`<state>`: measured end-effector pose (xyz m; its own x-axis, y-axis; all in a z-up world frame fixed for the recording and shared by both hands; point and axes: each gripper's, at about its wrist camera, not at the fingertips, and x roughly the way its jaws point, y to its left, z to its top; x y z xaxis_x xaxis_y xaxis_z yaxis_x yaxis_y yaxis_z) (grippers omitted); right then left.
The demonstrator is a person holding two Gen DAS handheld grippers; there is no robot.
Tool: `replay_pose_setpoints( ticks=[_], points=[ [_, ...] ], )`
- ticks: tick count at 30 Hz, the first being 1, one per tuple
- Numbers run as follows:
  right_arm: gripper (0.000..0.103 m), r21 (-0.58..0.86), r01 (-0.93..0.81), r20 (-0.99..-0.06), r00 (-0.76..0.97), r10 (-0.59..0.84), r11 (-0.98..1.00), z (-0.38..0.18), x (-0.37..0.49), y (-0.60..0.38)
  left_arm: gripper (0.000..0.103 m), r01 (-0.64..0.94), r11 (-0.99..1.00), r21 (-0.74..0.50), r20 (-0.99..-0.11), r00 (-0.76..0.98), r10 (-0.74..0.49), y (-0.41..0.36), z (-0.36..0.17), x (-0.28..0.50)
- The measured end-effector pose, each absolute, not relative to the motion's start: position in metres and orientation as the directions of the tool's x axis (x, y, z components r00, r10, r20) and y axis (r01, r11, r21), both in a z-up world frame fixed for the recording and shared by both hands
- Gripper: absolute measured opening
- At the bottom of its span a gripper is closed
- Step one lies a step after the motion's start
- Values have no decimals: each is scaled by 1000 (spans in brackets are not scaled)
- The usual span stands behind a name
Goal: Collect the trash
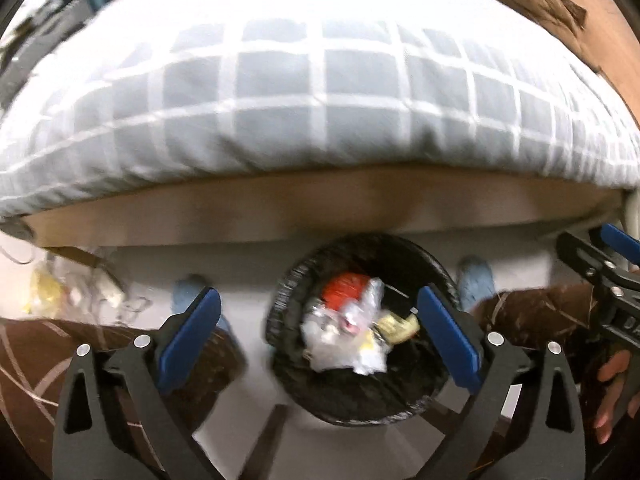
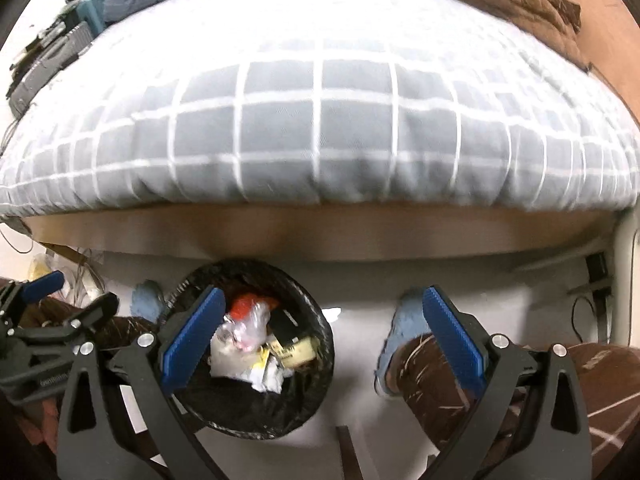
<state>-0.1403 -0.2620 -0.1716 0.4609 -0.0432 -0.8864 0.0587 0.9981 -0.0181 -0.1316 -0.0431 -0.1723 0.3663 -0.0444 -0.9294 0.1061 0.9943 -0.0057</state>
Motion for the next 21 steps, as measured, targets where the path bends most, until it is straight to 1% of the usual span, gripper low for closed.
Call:
replay_pose_setpoints(
  ticks=[2, 6, 13, 18, 21],
  points=[
    [95, -3, 52, -875, 483, -28, 999, -157, -139, -257, 97, 88, 996, -10, -914, 403, -45, -34, -155, -134],
    [95, -24, 12, -830, 557, -27, 1000, -116, -145, -242, 97, 61, 998, -4, -876, 481, -33, -18, -109, -141],
    [95, -41, 10, -759, 650, -38, 999, -48, -170, -230, 97, 49, 998, -49, -812, 580, -68, -6, -34, -158],
    [95, -43, 39, -730, 681, -58, 998, -11, -194, -230, 97, 73, 996, -54, -782, 617, -87, -6, 0, -179],
    [95, -43, 48, -716, 696, -64, 998, 1, -209, -231, 97, 85, 994, -64, -764, 637, -104, -6, 15, -194]
  ],
)
